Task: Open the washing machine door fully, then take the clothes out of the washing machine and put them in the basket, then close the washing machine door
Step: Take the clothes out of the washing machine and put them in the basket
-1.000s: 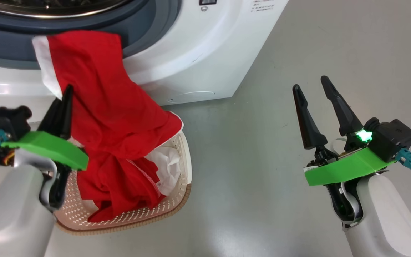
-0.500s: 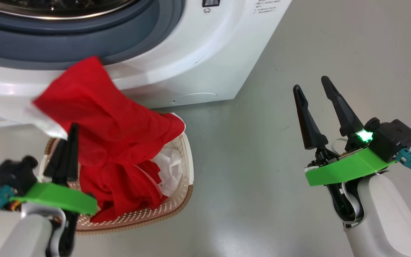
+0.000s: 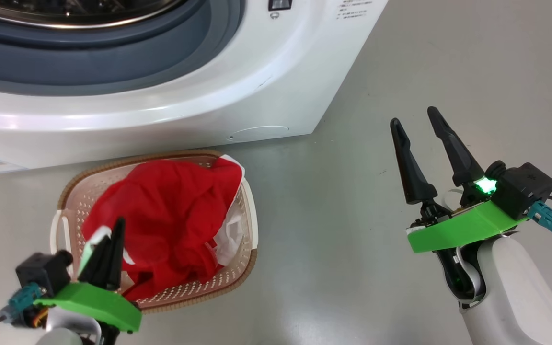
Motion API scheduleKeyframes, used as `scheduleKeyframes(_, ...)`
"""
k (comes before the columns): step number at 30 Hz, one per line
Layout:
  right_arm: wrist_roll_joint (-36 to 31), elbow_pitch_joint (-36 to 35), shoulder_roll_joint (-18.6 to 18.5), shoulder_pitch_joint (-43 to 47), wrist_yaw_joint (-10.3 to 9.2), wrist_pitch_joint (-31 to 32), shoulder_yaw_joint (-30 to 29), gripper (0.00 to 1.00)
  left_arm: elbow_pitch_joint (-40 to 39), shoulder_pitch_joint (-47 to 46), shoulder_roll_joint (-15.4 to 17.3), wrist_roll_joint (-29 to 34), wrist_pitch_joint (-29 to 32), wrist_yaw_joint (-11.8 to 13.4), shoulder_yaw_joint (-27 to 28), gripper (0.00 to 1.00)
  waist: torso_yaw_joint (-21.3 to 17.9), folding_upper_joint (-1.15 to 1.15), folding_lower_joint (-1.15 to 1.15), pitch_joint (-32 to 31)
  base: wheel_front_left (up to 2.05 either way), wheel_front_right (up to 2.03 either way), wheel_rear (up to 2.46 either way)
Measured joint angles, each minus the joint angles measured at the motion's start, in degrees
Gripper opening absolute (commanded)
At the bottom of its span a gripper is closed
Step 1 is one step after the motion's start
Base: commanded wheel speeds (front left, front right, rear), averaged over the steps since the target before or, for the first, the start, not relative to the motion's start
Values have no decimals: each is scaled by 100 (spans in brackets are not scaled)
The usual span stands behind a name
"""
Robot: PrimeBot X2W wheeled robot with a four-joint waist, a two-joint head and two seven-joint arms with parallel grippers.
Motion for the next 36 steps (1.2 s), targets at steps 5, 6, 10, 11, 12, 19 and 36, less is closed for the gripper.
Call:
scheduleKeyframes(5, 0, 8, 0, 0, 0, 0, 3, 100, 794, -10, -114, -204, 59, -237, -42, 0, -40, 0, 0, -1, 0, 0, 0)
scheduleKeyframes(6, 1, 11, 1, 0, 0, 0, 5, 100, 1022, -36, -143, -258, 83, -305, -48, 0, -46, 0, 0, -1, 0, 0, 0)
scheduleKeyframes(10, 36, 30, 1, 0, 0, 0, 16, 100, 2001, -369, -283, -444, 177, -545, -43, 0, -65, 0, 0, 18, 0, 0, 0)
scheduleKeyframes(11, 40, 32, 0, -1, 0, 0, 23, 100, 2228, -514, -316, -467, 180, -582, -54, 0, -70, 0, 0, 26, 0, 0, 0)
scheduleKeyframes(12, 41, 34, 0, -1, 0, 0, 30, 100, 2449, -663, -346, -467, 181, -609, -74, 0, -74, 0, 0, 37, 0, 0, 0)
scheduleKeyframes(19, 41, 37, 9, -17, 0, 0, 62, 100, 3984, -1597, -722, -467, 181, -893, -371, 0, -149, 0, 0, 122, 0, 0, 0)
scheduleKeyframes(36, 41, 47, 23, -68, 0, 0, 74, 100, 5280, -2286, -1105, -988, 332, -942, -962, 0, -250, 0, 0, 234, 0, 0, 0)
